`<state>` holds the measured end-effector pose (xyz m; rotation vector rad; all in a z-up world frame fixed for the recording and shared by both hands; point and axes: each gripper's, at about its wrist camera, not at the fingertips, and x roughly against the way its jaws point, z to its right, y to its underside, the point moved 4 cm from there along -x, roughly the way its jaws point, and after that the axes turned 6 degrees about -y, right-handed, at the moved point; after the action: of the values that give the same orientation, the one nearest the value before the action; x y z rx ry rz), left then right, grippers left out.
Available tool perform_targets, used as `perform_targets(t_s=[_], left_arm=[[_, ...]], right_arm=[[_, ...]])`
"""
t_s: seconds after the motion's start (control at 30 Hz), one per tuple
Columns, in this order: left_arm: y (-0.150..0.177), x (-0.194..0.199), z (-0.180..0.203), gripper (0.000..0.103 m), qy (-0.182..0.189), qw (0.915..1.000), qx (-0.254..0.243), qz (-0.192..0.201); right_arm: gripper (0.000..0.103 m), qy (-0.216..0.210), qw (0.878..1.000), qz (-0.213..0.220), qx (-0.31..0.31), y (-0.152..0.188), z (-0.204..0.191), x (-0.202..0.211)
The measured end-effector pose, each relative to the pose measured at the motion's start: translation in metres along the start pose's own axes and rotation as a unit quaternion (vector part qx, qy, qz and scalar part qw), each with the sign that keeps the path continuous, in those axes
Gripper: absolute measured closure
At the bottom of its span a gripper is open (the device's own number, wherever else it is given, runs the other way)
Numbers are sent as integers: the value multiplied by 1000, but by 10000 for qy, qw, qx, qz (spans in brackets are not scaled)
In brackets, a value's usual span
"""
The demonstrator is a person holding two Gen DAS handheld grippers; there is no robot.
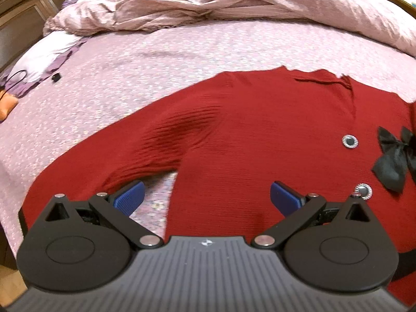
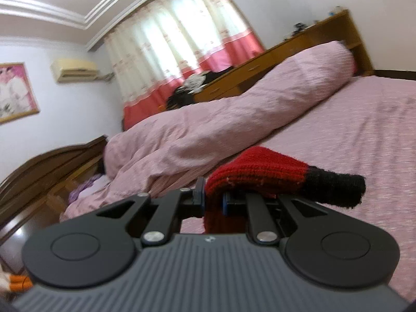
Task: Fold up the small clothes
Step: 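Lift the sleeve with the right tool and carry it across the cardigan body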
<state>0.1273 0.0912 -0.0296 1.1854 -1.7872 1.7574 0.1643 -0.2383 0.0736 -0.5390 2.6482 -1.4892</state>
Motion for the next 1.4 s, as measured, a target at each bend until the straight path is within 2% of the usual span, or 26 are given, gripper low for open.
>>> perform_targets(t_s=[0.23,0.4,0.6,0.73,1.0,1.03,1.17,1.23,1.4], left_arm=[[1,-5,-27,0,-311,9994,119,81],[2,-9,-49,0,-421,9982,415,71],[3,-14,-65,0,-533,9971,550,40],[1,-15,-69,0,-588,9968,534,86],[-5,-17,-70,0,-691,9965,447,144],[-6,-17,-69,0,-690,9965,438,151],[-7,-14,-67,0,-695,9966,395,182],[-7,-11,-67,0,-694,9965,410,198],[-11,-1,-61,0,-611,9971,333,313]], right_arm=[[88,-387,9980,-373,324,28,-43,-40],[88,-500,9945,-723,567,57,-62,-60],[88,-565,9824,-1398,1099,111,-86,-88],[87,-553,9733,-1881,1192,142,-87,-102],[85,-586,9585,-2468,1300,174,-89,-122],[82,-572,9559,-2580,1280,177,-89,-125],[53,-615,9494,-2896,1045,186,-88,-125],[46,-675,9490,-2901,1037,187,-92,-121],[43,-735,9420,-3073,1132,178,-99,-105]])
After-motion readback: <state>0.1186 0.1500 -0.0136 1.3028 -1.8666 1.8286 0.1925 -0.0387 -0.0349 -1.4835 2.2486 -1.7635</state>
